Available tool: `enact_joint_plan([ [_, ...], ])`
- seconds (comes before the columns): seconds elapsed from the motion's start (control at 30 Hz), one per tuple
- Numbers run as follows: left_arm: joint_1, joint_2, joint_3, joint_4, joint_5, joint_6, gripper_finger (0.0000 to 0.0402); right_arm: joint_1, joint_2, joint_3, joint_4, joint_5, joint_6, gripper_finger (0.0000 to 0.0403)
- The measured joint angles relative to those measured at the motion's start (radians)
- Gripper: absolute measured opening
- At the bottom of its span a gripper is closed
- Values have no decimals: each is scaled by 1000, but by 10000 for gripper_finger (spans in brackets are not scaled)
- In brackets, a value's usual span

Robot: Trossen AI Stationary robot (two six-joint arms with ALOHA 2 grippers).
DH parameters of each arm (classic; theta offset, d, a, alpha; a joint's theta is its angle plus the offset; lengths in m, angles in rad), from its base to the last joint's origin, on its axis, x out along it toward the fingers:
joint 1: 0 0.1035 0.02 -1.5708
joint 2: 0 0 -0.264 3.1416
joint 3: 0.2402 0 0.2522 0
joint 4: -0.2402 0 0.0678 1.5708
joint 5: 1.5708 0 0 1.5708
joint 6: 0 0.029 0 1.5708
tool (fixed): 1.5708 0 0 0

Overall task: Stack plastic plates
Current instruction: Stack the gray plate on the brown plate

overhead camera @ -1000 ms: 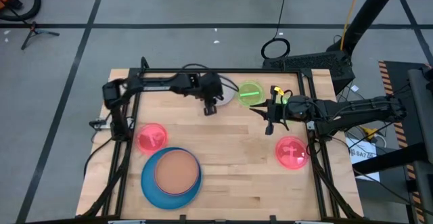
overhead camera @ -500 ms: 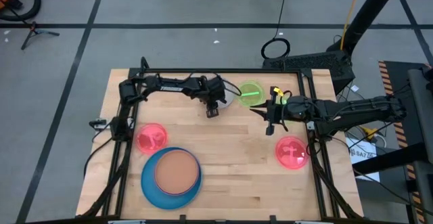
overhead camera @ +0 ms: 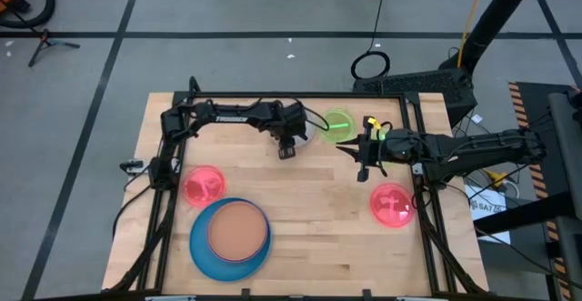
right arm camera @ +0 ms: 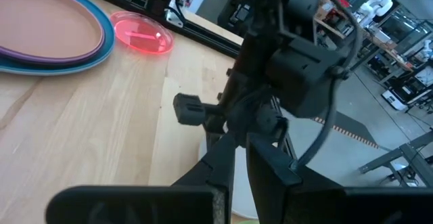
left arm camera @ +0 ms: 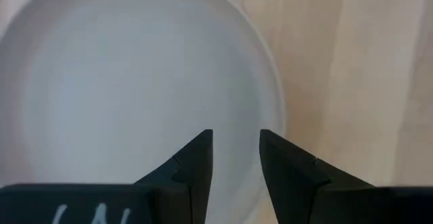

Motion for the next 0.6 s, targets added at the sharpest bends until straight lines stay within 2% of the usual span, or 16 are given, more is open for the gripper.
enact_joint_plan([
  [0.1, -4, 0, 52, -61, 8, 9, 129, 0, 0, 0, 0, 0, 0, 31],
  [0.2, -10, 0, 75, -103, 60, 9, 129, 0, 0, 0, -3, 0, 1, 31],
  [0.3, -22, 0, 68, -121, 103, -6, 129, 0, 0, 0, -10, 0, 4, 31],
  [0.6, -52, 0, 7, -87, 104, -1, 129, 0, 0, 0, -9, 0, 11, 31],
])
